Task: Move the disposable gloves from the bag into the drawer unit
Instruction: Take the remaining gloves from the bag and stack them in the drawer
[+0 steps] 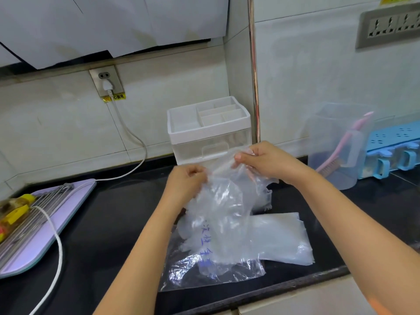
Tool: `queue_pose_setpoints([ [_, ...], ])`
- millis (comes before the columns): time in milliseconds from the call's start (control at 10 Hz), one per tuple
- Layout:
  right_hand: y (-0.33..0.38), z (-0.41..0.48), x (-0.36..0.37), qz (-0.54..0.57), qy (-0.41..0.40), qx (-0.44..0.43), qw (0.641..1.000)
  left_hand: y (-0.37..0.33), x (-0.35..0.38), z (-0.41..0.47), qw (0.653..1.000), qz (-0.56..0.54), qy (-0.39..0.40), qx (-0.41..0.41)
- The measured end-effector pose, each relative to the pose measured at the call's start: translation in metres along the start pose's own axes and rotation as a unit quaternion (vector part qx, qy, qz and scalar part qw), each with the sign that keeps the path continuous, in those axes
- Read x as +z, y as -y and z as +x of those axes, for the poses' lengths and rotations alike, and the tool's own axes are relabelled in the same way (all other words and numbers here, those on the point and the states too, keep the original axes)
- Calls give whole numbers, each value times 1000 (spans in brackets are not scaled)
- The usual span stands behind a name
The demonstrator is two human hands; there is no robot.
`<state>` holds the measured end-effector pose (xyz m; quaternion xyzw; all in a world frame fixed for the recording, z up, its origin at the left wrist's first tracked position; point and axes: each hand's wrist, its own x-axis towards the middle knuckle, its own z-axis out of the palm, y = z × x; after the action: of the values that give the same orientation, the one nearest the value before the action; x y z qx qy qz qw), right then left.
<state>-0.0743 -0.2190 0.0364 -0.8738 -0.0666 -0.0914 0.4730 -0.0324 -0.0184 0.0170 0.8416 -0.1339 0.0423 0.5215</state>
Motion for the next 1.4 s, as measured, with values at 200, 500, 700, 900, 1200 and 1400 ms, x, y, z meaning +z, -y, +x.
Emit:
queue_pose_setpoints([
  [200, -23, 30, 17, 18, -92, 11, 996, -11, -15, 20, 965, 80, -211, 138],
  [500, -60, 60, 53, 0, -135, 151, 979, 4, 50, 6, 944, 269, 24, 191],
  [700, -64, 59, 52, -128, -109, 166, 972, 17, 68, 26, 898, 417, 138, 29],
  [900, -63, 57, 43, -241, -67, 154, 956, 33, 59, 43, 866, 454, 202, -60],
  [1200, -65, 61, 53, -327, -38, 144, 933, 23, 72, 50, 928, 343, 130, 68],
  [1400, -62, 60, 53, -361, -29, 126, 924, 40, 72, 57, 894, 391, 221, 3],
])
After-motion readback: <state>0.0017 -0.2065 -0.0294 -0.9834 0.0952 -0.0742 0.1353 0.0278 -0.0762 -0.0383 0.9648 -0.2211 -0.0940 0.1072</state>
